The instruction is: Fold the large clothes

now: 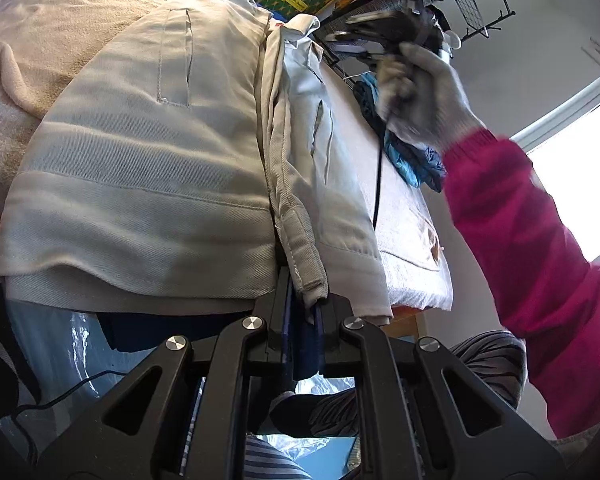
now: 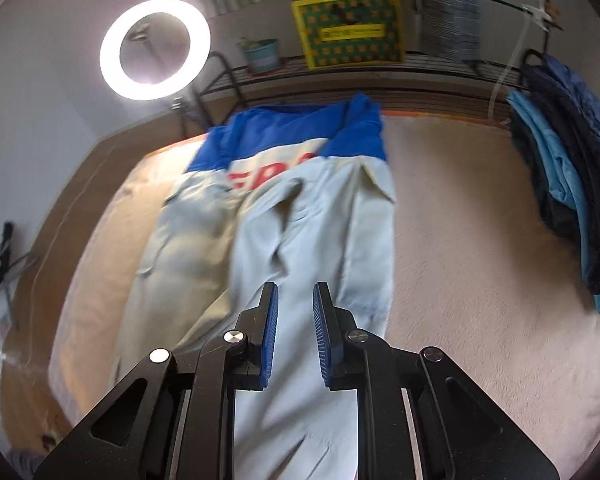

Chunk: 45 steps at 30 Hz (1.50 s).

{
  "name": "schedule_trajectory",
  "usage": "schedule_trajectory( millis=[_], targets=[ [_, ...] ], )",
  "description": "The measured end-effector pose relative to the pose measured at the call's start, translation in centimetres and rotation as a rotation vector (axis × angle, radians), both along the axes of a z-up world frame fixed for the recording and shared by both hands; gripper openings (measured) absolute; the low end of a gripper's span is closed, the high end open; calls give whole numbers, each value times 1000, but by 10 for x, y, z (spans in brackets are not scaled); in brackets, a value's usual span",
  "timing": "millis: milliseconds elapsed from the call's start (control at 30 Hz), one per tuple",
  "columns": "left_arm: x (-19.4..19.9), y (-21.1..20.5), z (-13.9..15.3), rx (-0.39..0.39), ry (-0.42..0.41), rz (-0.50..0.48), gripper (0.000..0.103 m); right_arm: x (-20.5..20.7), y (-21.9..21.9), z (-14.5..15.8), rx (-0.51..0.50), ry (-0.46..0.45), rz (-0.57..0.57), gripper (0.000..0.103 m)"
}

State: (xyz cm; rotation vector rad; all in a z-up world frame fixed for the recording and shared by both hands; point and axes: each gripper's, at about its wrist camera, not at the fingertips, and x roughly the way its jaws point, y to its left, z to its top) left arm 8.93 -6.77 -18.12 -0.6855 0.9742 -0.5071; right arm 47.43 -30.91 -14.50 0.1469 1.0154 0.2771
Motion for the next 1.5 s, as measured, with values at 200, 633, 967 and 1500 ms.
schedule_trajectory(
  millis=[200, 633, 967, 1500],
  targets=[
    [5, -6, -2, 17, 1, -19, 7, 44, 33, -20, 60, 4, -15, 16],
    [11, -6, -1, 1, 18, -35, 7, 42, 75, -12, -4, 12, 134, 18],
    [-4, 4, 11, 37, 2, -59, 25, -124, -46, 58, 100, -42, 167, 31],
    [25, -2, 51, 199, -144, -73, 32, -287, -9, -33, -140, -10, 363, 44]
  ],
)
